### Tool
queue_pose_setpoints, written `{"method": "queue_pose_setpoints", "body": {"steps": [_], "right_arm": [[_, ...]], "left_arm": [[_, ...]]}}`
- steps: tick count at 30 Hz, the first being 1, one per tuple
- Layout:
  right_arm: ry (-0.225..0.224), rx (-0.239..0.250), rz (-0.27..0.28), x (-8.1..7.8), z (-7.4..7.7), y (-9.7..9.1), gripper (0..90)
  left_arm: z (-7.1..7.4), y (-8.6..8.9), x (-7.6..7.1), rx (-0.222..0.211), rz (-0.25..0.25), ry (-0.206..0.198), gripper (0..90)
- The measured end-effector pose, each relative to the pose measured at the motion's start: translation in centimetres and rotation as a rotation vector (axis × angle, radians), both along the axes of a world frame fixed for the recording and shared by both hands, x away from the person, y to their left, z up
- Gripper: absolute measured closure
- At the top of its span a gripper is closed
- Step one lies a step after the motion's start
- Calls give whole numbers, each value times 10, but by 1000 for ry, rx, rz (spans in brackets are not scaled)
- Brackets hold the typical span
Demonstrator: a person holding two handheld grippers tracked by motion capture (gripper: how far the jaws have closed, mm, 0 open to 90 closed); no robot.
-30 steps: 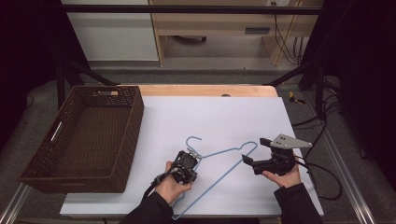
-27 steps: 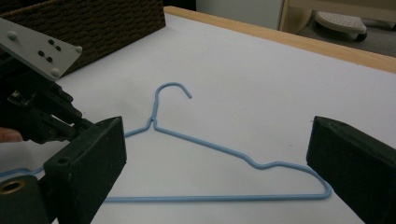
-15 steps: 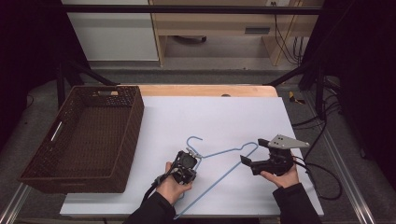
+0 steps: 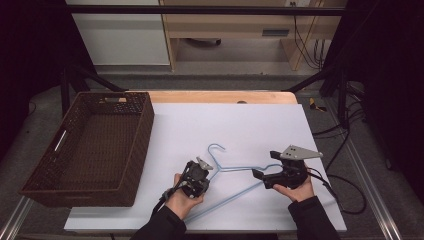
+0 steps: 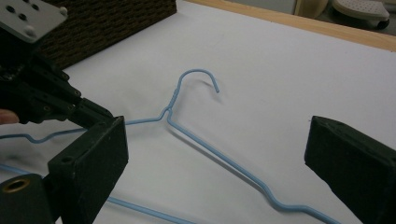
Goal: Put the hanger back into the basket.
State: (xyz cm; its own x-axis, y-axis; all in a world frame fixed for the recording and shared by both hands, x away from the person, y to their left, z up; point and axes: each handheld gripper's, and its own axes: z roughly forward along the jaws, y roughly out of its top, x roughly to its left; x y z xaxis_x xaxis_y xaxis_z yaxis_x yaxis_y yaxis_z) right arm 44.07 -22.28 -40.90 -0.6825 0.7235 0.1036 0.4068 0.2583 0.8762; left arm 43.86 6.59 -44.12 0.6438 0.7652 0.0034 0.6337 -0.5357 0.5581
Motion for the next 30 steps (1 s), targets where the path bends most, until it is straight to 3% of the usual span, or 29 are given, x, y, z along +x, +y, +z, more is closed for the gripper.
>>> {"method": "queue_pose_setpoints", "body": {"steps": [11, 27, 30], "right_arm": [[7, -12, 28, 6, 3, 26, 103], [97, -13, 35, 34, -7, 75, 198], [96, -27, 40, 37, -9, 79, 205]], "left_arm": [[3, 1, -6, -6, -13, -36, 870], [11, 1, -12, -12, -25, -65, 870], [11, 1, -13, -13, -24, -73, 870]]}}
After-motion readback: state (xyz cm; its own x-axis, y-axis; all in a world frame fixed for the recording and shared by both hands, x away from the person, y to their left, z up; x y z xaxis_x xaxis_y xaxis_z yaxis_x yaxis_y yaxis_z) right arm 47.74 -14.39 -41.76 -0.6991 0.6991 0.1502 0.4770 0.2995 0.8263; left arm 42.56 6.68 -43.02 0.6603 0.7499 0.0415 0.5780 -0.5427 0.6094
